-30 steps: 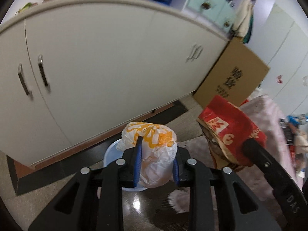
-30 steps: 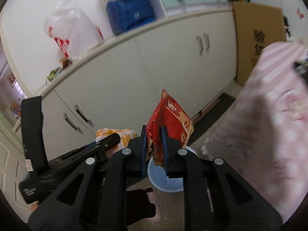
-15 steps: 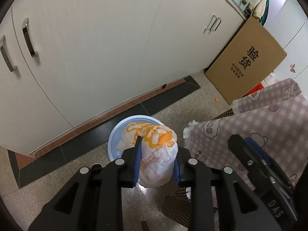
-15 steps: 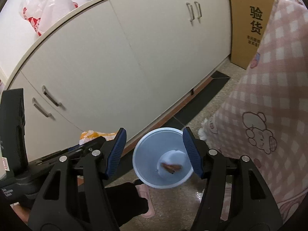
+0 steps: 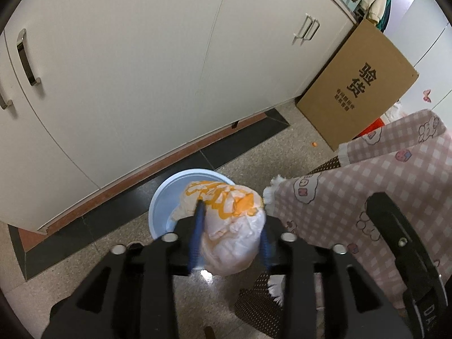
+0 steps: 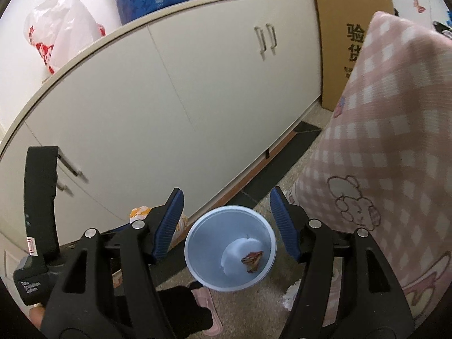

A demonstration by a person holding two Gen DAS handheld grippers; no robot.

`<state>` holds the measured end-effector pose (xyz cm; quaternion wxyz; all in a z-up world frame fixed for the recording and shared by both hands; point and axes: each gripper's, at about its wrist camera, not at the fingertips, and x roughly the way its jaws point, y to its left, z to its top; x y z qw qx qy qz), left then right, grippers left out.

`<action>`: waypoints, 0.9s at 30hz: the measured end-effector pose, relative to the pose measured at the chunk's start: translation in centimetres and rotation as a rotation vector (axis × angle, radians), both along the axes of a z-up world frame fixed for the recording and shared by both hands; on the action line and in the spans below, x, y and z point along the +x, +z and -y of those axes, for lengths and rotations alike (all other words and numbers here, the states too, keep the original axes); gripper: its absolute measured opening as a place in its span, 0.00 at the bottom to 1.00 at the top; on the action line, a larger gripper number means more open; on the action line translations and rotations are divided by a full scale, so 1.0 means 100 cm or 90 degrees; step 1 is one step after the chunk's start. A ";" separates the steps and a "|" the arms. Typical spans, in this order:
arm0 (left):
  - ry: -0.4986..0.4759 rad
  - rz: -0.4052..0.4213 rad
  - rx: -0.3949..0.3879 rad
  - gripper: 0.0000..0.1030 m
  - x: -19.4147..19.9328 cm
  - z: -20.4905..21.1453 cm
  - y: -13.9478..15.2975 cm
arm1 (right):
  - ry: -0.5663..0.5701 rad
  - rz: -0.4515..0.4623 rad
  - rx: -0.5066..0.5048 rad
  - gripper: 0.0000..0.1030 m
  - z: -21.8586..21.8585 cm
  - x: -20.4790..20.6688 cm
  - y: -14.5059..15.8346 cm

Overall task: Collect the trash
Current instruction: 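Carry both items to the blue wastebasket and open both tools to drop them, then return both tools to the table over the remaining trash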

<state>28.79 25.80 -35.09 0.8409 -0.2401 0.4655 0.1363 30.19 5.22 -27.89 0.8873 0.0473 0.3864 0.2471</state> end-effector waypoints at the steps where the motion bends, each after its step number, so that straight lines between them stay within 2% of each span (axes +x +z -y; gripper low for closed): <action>1: 0.007 0.000 -0.002 0.60 0.001 -0.001 0.000 | -0.002 0.003 0.001 0.62 0.003 0.000 0.001; 2: 0.013 0.001 -0.006 0.70 0.001 -0.001 0.000 | -0.003 0.004 0.003 0.62 0.004 0.000 0.001; 9: 0.020 -0.001 -0.011 0.70 -0.002 -0.001 0.007 | -0.006 -0.004 0.010 0.62 0.008 -0.001 0.005; 15: 0.022 0.021 0.001 0.70 -0.011 0.005 0.029 | -0.001 0.000 0.018 0.62 0.010 -0.010 0.016; 27: 0.000 0.141 0.039 0.72 -0.052 0.042 0.121 | -0.028 0.104 0.061 0.64 0.053 -0.054 0.100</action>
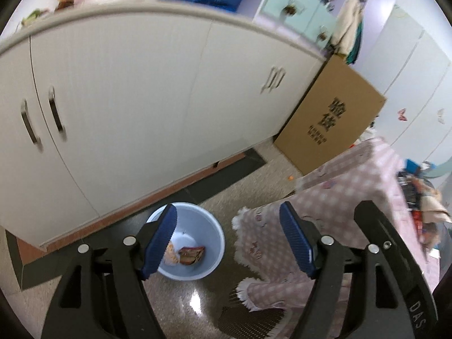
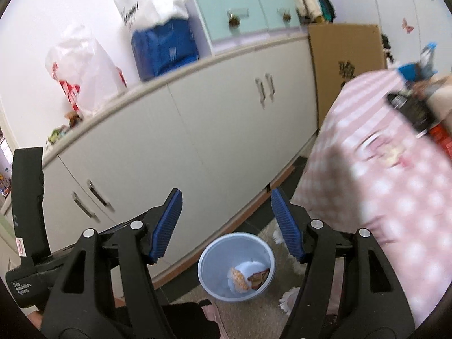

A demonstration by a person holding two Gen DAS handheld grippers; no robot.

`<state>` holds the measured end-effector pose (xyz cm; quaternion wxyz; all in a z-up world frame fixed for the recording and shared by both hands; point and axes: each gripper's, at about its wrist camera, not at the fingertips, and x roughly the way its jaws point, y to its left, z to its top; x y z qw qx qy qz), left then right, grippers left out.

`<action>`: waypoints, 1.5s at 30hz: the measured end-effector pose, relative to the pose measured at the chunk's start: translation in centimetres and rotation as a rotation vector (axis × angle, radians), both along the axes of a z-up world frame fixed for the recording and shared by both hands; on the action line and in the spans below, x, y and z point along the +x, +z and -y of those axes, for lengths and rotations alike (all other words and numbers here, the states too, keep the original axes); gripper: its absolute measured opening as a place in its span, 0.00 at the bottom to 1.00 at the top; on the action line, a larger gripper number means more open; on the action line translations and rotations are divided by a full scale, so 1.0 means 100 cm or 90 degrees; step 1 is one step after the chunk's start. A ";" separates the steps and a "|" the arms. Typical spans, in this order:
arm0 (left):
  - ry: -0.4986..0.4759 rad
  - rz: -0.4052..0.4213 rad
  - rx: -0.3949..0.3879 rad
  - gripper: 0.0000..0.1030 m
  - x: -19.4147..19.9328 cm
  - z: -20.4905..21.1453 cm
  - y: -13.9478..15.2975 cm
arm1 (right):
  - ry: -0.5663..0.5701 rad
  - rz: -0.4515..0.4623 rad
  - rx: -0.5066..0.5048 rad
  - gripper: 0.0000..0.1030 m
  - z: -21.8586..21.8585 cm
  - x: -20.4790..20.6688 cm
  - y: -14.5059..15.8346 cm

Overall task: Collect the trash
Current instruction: 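Return both tools to the table over the remaining trash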

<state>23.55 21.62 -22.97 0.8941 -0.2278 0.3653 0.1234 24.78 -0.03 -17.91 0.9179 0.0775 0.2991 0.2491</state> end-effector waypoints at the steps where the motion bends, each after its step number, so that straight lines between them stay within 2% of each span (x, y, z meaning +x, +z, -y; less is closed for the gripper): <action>1: -0.006 0.013 0.004 0.72 -0.004 0.007 0.009 | -0.006 0.010 0.005 0.64 0.006 -0.005 0.007; 9: -0.082 0.077 0.053 0.74 -0.015 0.080 0.063 | -0.084 0.067 0.042 0.65 0.084 -0.035 0.059; 16: -0.160 0.127 0.088 0.75 0.004 0.163 0.103 | -0.163 0.099 0.046 0.65 0.172 -0.042 0.091; 22: -0.253 0.116 0.085 0.75 0.044 0.223 0.118 | -0.187 0.045 0.073 0.65 0.246 -0.010 0.097; 27: -0.294 0.085 0.077 0.75 0.081 0.257 0.119 | -0.193 -0.013 0.082 0.65 0.279 0.036 0.090; 32: -0.290 0.057 0.075 0.75 0.115 0.278 0.112 | -0.179 -0.056 0.060 0.57 0.275 0.081 0.077; 33: -0.290 0.054 0.073 0.75 0.117 0.279 0.111 | -0.170 -0.068 0.059 0.51 0.273 0.092 0.073; 36: -0.288 0.039 0.056 0.75 0.132 0.279 0.105 | -0.147 -0.095 0.058 0.48 0.271 0.114 0.063; 38: -0.294 0.029 0.043 0.75 0.141 0.280 0.102 | -0.133 -0.108 0.052 0.33 0.270 0.124 0.059; 40: -0.300 0.024 0.047 0.75 0.149 0.285 0.101 | -0.115 -0.118 0.055 0.10 0.271 0.130 0.055; 41: -0.304 0.023 0.053 0.75 0.153 0.289 0.100 | -0.113 -0.115 0.057 0.06 0.274 0.130 0.055; 45: -0.335 0.007 0.056 0.75 0.169 0.306 0.097 | -0.154 -0.066 0.041 0.05 0.289 0.117 0.064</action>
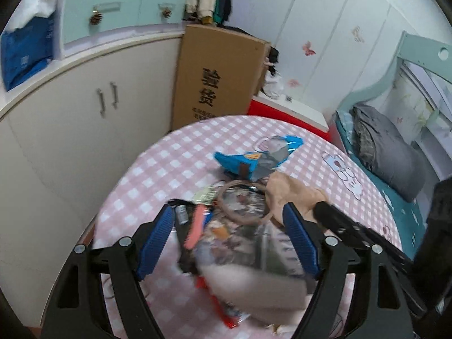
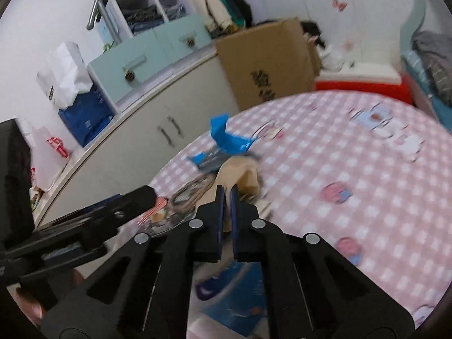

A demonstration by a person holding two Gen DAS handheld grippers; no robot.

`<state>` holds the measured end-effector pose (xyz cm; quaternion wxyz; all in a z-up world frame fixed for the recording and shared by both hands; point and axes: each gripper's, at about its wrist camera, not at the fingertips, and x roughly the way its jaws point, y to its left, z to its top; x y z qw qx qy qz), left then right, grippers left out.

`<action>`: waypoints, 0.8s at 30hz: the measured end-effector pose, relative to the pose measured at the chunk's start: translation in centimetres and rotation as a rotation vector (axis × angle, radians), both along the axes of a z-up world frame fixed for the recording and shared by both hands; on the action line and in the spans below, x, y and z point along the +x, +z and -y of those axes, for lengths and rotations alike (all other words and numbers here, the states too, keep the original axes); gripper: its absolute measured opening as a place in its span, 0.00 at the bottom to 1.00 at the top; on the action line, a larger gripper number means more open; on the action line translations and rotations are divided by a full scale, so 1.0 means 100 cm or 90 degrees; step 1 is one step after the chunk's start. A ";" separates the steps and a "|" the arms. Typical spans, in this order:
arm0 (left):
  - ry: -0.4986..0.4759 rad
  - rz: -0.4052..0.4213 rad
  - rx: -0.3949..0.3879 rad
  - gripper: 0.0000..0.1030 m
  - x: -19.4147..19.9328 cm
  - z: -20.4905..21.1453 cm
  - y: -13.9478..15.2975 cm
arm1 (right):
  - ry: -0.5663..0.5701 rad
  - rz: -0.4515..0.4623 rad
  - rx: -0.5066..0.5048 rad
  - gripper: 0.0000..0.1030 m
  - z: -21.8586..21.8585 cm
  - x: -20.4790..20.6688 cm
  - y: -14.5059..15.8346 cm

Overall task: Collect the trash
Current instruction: 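Return both tools to the table over the remaining trash, then grasp the tan cloth with the right tool while the left grasps a small wrapper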

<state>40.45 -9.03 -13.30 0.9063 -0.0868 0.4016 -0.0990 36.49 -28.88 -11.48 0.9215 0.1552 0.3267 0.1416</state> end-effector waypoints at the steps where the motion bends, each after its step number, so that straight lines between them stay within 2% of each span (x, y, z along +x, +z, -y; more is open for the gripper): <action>1: -0.007 -0.005 0.001 0.75 0.003 0.003 -0.001 | -0.008 0.006 -0.002 0.05 0.004 -0.002 0.002; 6: -0.048 -0.028 0.054 0.75 0.019 0.026 -0.009 | -0.057 0.033 0.002 0.05 0.025 -0.010 0.006; 11: -0.060 -0.040 0.093 0.75 0.028 0.035 -0.015 | -0.051 0.021 0.004 0.05 0.024 -0.006 0.001; 13: -0.056 -0.048 0.095 0.73 0.032 0.035 -0.018 | -0.052 0.011 0.016 0.05 0.025 -0.004 -0.002; 16: -0.063 -0.067 0.088 0.65 0.034 0.033 -0.027 | -0.065 -0.002 0.007 0.06 0.024 -0.001 -0.006; 18: -0.064 -0.061 0.091 0.63 0.034 0.032 -0.029 | -0.066 -0.011 0.017 0.08 0.026 0.001 -0.009; 20: -0.063 -0.056 0.097 0.59 0.034 0.032 -0.029 | -0.066 -0.023 0.031 0.20 0.029 0.004 -0.013; 21: -0.063 -0.051 0.106 0.57 0.034 0.033 -0.030 | -0.068 -0.030 0.037 0.41 0.029 0.005 -0.015; 22: -0.065 -0.051 0.112 0.57 0.034 0.033 -0.030 | -0.068 -0.032 0.041 0.57 0.029 0.006 -0.016; 24: -0.062 -0.040 0.128 0.48 0.032 0.034 -0.029 | -0.064 -0.031 0.039 0.56 0.028 0.006 -0.016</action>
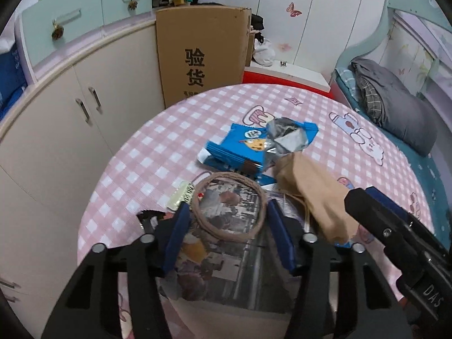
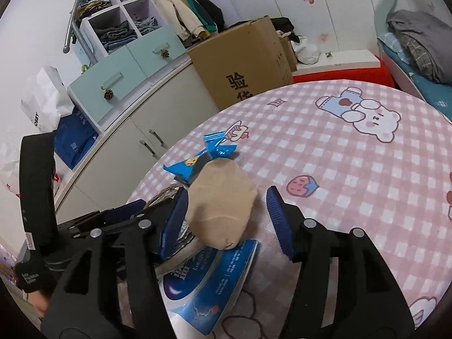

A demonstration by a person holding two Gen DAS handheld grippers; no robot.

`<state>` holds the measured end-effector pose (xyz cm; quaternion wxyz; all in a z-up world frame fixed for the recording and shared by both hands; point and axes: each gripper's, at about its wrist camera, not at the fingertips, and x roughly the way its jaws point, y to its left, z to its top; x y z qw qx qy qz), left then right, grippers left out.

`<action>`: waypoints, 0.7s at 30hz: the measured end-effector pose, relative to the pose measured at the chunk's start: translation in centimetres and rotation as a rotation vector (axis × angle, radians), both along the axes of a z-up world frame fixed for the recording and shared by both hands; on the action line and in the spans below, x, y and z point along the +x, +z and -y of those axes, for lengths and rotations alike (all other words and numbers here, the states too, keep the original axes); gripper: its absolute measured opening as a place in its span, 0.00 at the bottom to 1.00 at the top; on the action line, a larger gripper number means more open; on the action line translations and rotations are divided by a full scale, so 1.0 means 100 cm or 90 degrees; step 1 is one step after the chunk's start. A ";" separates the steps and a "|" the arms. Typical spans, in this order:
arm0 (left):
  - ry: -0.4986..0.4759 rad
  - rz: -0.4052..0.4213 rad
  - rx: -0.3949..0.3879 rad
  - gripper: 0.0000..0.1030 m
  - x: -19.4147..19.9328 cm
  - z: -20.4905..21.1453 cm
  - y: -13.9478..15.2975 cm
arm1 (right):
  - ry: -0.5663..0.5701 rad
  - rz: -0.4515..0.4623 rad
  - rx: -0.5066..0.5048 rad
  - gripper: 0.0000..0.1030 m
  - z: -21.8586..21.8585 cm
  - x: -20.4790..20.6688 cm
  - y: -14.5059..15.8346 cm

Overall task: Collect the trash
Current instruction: 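Grasp the tan cloth with the right tool while the left grasps a small wrapper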

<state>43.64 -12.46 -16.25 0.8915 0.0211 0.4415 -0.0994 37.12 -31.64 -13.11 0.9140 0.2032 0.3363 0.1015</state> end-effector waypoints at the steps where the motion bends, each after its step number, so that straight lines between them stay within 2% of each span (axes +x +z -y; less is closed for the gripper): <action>1: -0.001 0.005 0.009 0.47 -0.001 0.000 0.000 | 0.000 -0.003 -0.002 0.56 -0.001 0.001 -0.001; 4: -0.002 0.009 0.013 0.41 -0.001 -0.002 -0.001 | 0.009 -0.032 0.008 0.56 -0.003 0.008 -0.009; 5: -0.001 0.013 0.019 0.34 -0.001 -0.002 -0.001 | 0.015 -0.041 0.010 0.55 -0.004 0.011 -0.012; 6: 0.003 0.017 0.027 0.21 -0.001 -0.003 -0.001 | 0.021 -0.044 0.011 0.51 -0.005 0.012 -0.013; 9: 0.016 0.025 0.044 0.07 0.000 -0.005 -0.003 | 0.044 -0.060 0.009 0.32 -0.012 0.017 -0.019; 11: 0.020 0.027 0.032 0.06 0.000 -0.008 -0.002 | 0.050 -0.055 0.008 0.19 -0.013 0.016 -0.019; 12: 0.023 0.030 0.027 0.06 0.000 -0.010 -0.001 | 0.036 -0.046 -0.015 0.07 -0.013 0.014 -0.015; 21: 0.043 0.064 -0.098 0.05 -0.013 -0.041 0.022 | -0.020 0.032 -0.037 0.04 -0.001 -0.004 0.005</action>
